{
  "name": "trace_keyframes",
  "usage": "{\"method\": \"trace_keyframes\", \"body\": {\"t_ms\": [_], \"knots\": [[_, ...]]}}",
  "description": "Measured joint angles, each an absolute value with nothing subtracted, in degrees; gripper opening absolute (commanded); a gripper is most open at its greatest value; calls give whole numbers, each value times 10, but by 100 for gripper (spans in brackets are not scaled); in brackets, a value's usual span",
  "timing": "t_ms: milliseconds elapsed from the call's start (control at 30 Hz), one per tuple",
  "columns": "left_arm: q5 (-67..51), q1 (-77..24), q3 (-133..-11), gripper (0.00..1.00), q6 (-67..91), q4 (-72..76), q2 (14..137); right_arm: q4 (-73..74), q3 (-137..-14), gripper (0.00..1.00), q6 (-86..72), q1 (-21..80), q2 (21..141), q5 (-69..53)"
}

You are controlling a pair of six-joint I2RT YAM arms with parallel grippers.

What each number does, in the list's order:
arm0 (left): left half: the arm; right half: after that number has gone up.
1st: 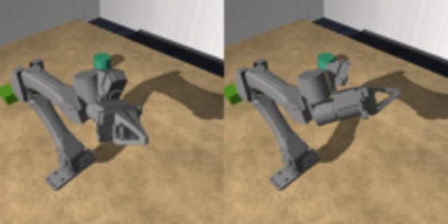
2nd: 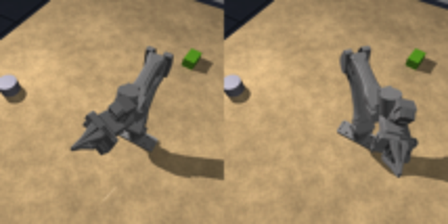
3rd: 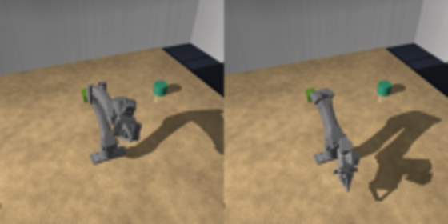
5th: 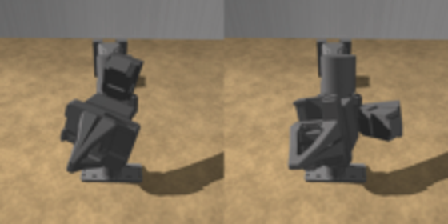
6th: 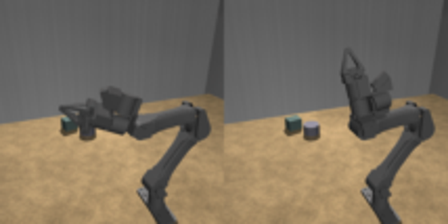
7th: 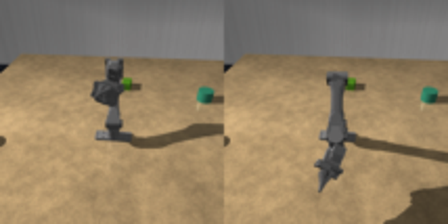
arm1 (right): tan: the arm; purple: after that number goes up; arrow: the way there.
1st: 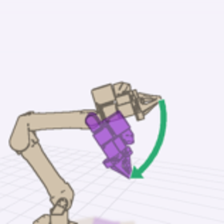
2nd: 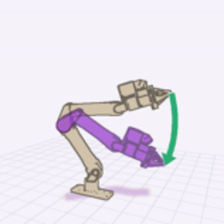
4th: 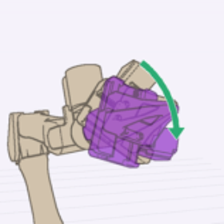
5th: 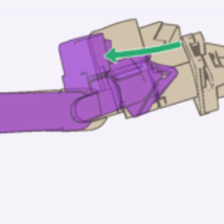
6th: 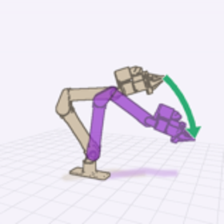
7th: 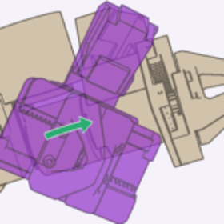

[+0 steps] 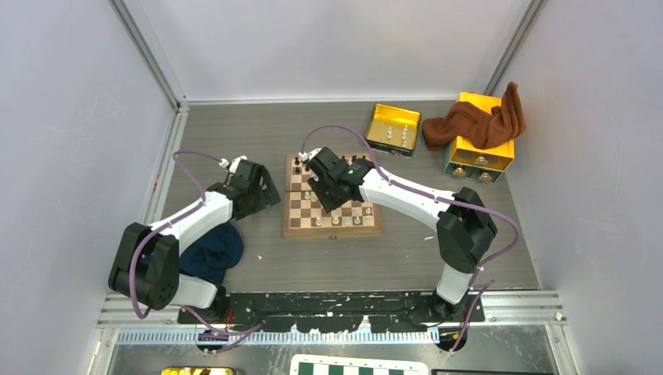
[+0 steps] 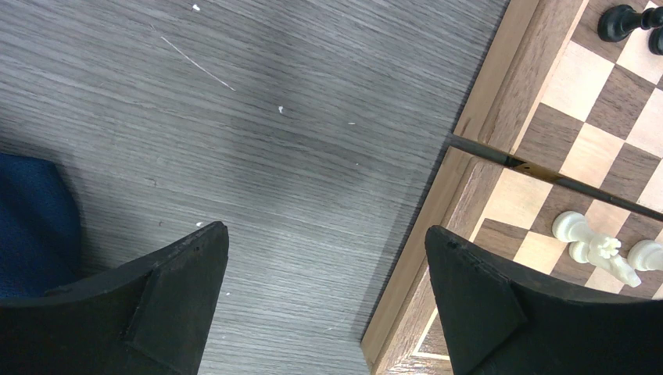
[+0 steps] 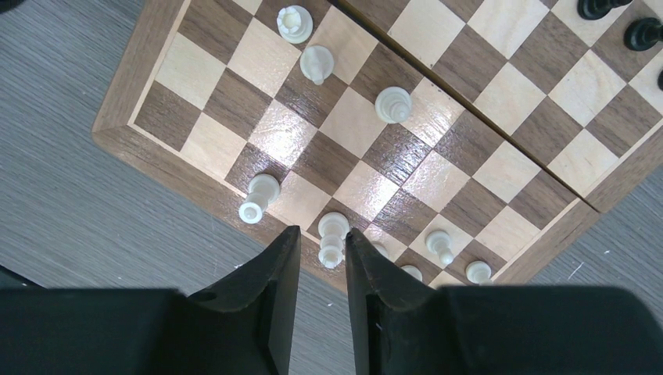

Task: Set up the chess pieces on the board
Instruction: Move the chess piece to the chessboard.

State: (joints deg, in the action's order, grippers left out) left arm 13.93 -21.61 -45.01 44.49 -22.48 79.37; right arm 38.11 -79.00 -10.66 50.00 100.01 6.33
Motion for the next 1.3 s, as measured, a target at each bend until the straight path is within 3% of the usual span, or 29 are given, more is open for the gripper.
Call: {"method": "trace_keyframes", "body": {"t_ms": [133, 1000, 1067, 1300], "knots": [[139, -216, -450, 97, 445, -225, 794, 389, -807, 35, -106, 500, 1000, 63], [144, -214, -460, 98, 444, -223, 794, 382, -869, 69, -69, 500, 983, 32], [144, -212, -460, 99, 443, -223, 794, 382, -870, 75, -65, 500, 981, 31], [146, -208, -460, 99, 443, -224, 794, 378, -870, 78, -61, 500, 981, 27]]}}
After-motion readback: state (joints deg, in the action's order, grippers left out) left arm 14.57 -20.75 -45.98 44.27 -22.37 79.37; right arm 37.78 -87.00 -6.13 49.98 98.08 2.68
